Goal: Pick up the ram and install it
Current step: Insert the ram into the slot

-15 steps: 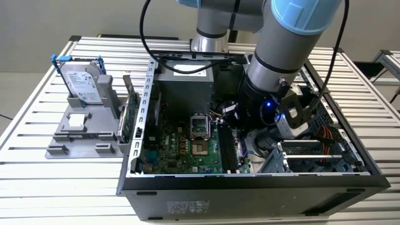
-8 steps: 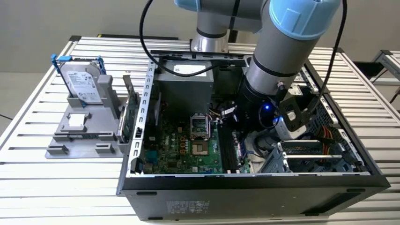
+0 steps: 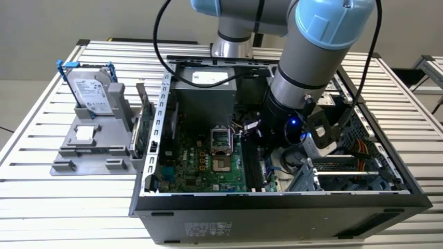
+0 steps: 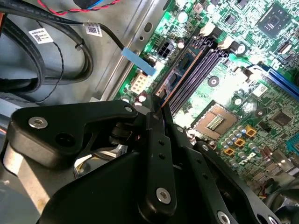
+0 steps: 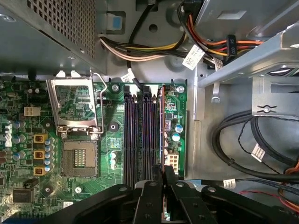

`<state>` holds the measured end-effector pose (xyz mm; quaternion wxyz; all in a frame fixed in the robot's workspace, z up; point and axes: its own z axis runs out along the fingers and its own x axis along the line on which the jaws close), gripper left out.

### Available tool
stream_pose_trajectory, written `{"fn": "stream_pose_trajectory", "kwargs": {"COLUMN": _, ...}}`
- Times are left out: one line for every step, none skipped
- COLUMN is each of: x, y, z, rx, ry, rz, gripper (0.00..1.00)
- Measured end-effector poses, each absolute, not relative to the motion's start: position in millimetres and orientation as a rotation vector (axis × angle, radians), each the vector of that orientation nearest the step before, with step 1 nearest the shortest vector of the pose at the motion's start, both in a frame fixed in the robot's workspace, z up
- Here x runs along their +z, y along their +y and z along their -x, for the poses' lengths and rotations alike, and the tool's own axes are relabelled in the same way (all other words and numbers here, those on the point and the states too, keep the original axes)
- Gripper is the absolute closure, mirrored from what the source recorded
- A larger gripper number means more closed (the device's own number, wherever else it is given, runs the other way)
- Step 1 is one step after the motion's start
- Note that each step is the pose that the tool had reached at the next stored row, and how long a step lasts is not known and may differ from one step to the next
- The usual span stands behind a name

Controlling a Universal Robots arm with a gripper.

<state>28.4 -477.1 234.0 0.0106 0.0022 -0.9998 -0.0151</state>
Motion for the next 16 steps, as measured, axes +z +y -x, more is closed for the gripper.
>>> {"fn": "stream_pose_trajectory", "kwargs": {"x": 233.6, "y": -477.7, "z": -27.9, "rx": -0.047, "ry": -3.120, "rz": -0.007, "gripper": 1.00}}
{"fn": "stream_pose_trajectory", "kwargs": {"x": 233.3, "y": -478.1, "z": -27.6, "rx": -0.047, "ry": -3.120, "rz": -0.007, "gripper": 1.00}}
{"fn": "stream_pose_trajectory", "kwargs": {"x": 232.9, "y": -478.6, "z": -27.3, "rx": -0.047, "ry": -3.120, "rz": -0.007, "gripper": 1.00}}
{"fn": "stream_pose_trajectory", "kwargs": {"x": 231.8, "y": -479.1, "z": -26.9, "rx": -0.047, "ry": -3.120, "rz": -0.007, "gripper": 1.00}}
{"fn": "stream_pose_trajectory", "kwargs": {"x": 231.0, "y": -479.5, "z": -26.6, "rx": -0.047, "ry": -3.120, "rz": -0.007, "gripper": 1.00}}
{"fn": "stream_pose_trajectory", "kwargs": {"x": 230.4, "y": -479.8, "z": -26.3, "rx": -0.047, "ry": -3.120, "rz": -0.007, "gripper": 1.00}}
{"fn": "stream_pose_trajectory", "kwargs": {"x": 229.6, "y": -480.0, "z": -26.1, "rx": -0.047, "ry": -3.120, "rz": -0.007, "gripper": 1.00}}
{"fn": "stream_pose_trajectory", "kwargs": {"x": 229.1, "y": -480.3, "z": -25.8, "rx": -0.047, "ry": -3.120, "rz": -0.007, "gripper": 1.00}}
{"fn": "stream_pose_trajectory", "kwargs": {"x": 228.5, "y": -480.5, "z": -25.5, "rx": -0.047, "ry": -3.120, "rz": -0.007, "gripper": 1.00}}
{"fn": "stream_pose_trajectory", "kwargs": {"x": 227.9, "y": -480.8, "z": -25.4, "rx": -0.047, "ry": -3.120, "rz": -0.007, "gripper": 1.00}}
{"fn": "stream_pose_trajectory", "kwargs": {"x": 227.2, "y": -481.1, "z": -25.3, "rx": -0.047, "ry": -3.120, "rz": -0.007, "gripper": 1.00}}
{"fn": "stream_pose_trajectory", "kwargs": {"x": 226.6, "y": -481.4, "z": -25.1, "rx": -0.047, "ry": -3.120, "rz": -0.007, "gripper": 1.00}}
{"fn": "stream_pose_trajectory", "kwargs": {"x": 226.2, "y": -481.7, "z": -24.9, "rx": -0.047, "ry": -3.120, "rz": -0.007, "gripper": 1.00}}
{"fn": "stream_pose_trajectory", "kwargs": {"x": 225.8, "y": -482.1, "z": -24.5, "rx": -0.047, "ry": -3.120, "rz": -0.007, "gripper": 1.00}}
{"fn": "stream_pose_trajectory", "kwargs": {"x": 225.3, "y": -482.4, "z": -24.1, "rx": -0.047, "ry": -3.120, "rz": -0.007, "gripper": 1.00}}
{"fn": "stream_pose_trajectory", "kwargs": {"x": 224.9, "y": -482.6, "z": -23.9, "rx": -0.047, "ry": -3.120, "rz": -0.007, "gripper": 1.00}}
